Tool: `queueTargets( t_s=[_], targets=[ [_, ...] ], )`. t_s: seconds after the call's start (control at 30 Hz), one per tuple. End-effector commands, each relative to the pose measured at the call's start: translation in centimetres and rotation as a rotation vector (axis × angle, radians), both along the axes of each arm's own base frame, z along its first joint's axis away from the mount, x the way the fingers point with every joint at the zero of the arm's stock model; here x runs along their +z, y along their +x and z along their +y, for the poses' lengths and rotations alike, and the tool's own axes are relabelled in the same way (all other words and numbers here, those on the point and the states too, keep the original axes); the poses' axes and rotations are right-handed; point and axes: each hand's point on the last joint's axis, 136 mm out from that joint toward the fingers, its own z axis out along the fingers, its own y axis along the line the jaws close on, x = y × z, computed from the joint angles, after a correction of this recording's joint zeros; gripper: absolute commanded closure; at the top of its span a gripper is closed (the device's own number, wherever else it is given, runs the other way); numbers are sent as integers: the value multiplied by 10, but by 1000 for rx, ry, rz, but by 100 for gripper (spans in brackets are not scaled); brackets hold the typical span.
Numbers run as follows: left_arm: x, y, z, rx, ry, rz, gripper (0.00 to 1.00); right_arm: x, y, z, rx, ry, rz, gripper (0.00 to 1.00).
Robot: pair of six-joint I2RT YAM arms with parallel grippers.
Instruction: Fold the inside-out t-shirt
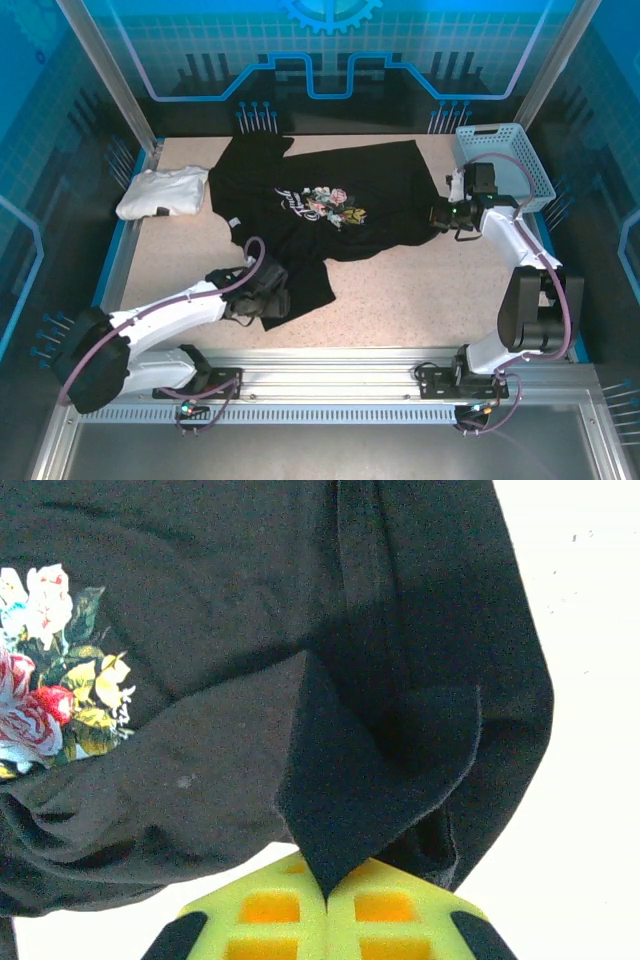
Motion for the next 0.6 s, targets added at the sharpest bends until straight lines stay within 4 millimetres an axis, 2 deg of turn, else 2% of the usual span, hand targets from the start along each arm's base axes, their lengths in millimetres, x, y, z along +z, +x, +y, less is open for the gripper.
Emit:
queueTargets(
  t_s=[0.0, 0.13, 0.23, 0.4, 0.57],
  targets=[
    [-15, -14, 16, 50, 107, 58, 30, 5, -2, 6, 29, 5, -16, 100],
    [-24, -18, 6, 19, 107, 94, 33, 9, -4, 7, 34, -2, -23, 100],
    [-34, -30, 0, 2, 102, 137, 41, 10, -5, 5, 30, -12, -25, 100],
    [-50, -42, -5, 9, 76, 169, 58, 9, -5, 3, 26, -16, -24, 100],
    [-48, -41, -7, 15, 60, 160, 81, 9, -7, -1, 15, -27, -20, 100]
  ],
)
